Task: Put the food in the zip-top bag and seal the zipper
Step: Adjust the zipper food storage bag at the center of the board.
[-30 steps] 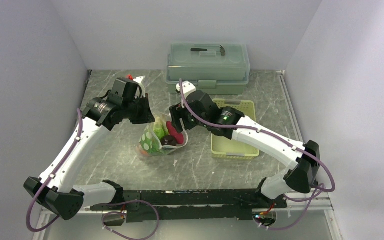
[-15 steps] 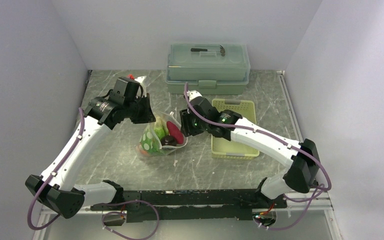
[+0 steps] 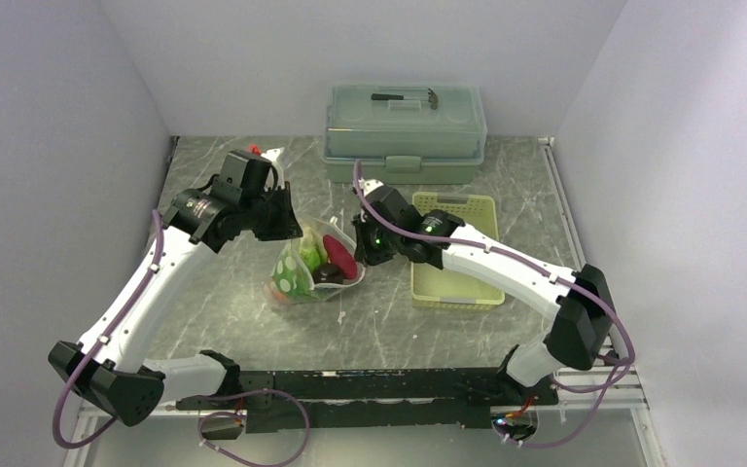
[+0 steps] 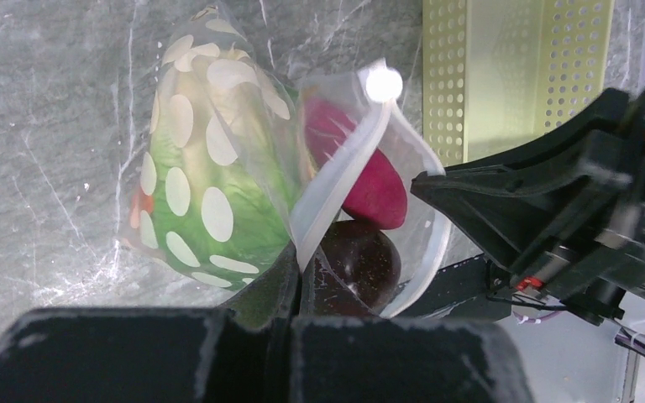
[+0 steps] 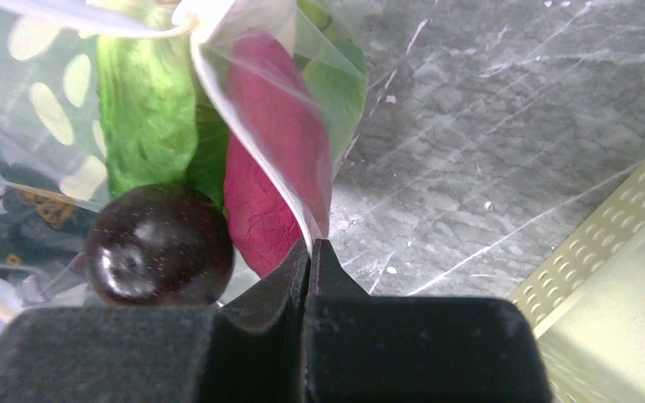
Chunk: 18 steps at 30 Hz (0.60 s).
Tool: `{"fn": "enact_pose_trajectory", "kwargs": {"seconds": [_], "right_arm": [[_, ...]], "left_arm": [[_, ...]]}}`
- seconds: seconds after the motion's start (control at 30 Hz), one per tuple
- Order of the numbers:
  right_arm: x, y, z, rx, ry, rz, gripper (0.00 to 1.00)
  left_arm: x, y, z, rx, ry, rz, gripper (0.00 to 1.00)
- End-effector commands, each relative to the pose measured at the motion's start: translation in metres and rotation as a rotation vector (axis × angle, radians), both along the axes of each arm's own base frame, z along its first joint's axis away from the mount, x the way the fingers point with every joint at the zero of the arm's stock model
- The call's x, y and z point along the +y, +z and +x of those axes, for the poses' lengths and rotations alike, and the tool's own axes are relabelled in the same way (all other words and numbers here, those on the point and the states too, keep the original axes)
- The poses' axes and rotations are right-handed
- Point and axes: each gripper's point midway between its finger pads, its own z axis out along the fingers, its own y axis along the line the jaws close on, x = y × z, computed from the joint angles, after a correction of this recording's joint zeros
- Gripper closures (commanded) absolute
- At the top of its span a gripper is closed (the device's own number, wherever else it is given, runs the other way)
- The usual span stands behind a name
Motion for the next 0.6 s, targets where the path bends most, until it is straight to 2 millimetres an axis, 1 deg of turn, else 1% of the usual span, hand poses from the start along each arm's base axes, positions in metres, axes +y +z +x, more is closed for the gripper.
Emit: {"fn": "enact_pose_trajectory", "kwargs": {"seconds": [0.0, 0.07, 0.13, 0.23, 0.3, 0.37, 0.5, 0.57], "right_arm": [[0.013, 0.074, 0.021, -0.144, 0.033, 0.078, 1.0], [0.015, 0.105, 0.029, -0.204, 0.042, 0.084, 1.0], [0.019, 0.131, 0.033, -0.239, 0.063, 0.092, 1.0], [0.026, 0.161, 0.033, -0.267, 0.1, 0.119, 1.0], [0.024, 0.165, 0.035, -0.281, 0.103, 0.104, 1.0], [0.016, 0.162, 0.039, -0.298, 0.082, 0.067, 1.0], [0.003, 0.15, 0.041, -0.29, 0.058, 0.023, 1.0], [-0.002, 0.139, 0.039, -0.278, 0.051, -0.002, 1.0]], "left_arm": [[-0.002, 0.019, 0.002, -0.061, 0.018, -0.058, 1.0], [-0.002, 0.018, 0.001, -0.058, 0.017, -0.059, 1.0], [-0.002, 0.017, -0.001, -0.057, 0.017, -0.062, 1.0], [0.0, 0.015, -0.004, -0.05, 0.018, -0.061, 1.0], [0.002, 0.016, -0.006, -0.055, 0.025, -0.057, 1.0], [0.005, 0.019, -0.008, -0.065, 0.028, -0.055, 1.0], [0.008, 0.02, -0.008, -0.069, 0.035, -0.044, 1.0], [0.009, 0.02, -0.008, -0.072, 0.043, -0.038, 1.0]]}}
